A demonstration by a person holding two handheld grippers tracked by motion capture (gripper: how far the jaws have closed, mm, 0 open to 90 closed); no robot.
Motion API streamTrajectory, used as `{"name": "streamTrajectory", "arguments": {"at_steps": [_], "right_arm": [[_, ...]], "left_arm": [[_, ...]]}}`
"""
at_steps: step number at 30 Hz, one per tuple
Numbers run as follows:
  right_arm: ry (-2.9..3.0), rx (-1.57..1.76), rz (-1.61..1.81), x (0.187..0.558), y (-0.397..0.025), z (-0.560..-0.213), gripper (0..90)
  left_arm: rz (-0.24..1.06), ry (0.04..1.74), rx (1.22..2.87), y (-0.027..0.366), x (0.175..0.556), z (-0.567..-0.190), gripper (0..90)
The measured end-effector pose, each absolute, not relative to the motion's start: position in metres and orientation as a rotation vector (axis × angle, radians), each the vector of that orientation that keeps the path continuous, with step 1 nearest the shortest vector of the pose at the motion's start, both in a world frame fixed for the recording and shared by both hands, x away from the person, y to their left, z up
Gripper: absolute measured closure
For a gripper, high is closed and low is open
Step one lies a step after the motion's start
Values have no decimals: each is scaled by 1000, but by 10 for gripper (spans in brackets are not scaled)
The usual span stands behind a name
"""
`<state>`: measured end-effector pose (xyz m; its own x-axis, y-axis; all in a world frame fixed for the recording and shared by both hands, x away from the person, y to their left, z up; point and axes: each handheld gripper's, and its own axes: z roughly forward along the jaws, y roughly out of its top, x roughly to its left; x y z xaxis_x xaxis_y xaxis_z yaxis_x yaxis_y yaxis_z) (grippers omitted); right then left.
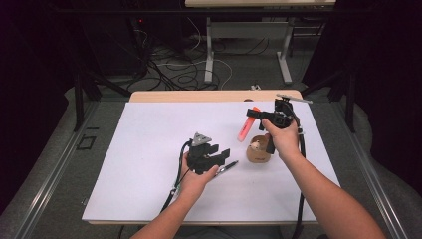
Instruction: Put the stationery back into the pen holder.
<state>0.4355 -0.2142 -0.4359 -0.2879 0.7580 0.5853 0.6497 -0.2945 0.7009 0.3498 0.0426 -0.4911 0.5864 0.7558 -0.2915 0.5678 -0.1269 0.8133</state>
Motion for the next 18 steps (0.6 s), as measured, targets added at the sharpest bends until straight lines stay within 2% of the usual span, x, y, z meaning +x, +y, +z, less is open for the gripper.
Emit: {"name": "streamTrajectory", "arguments": {"at_steps": [8,12,18], "right_arm": [[1760,1705,1577,432,-226,-431,743],[1750,1670,1561,429,-234,-427,744],[1743,1584,1515,422,-241,-423,744]], "left_arm": [[262,1061,1812,47,352,-489,456],[334,1045,1854,50,355,-488,405],[359,1011,1891,56,360,-480,345]]}}
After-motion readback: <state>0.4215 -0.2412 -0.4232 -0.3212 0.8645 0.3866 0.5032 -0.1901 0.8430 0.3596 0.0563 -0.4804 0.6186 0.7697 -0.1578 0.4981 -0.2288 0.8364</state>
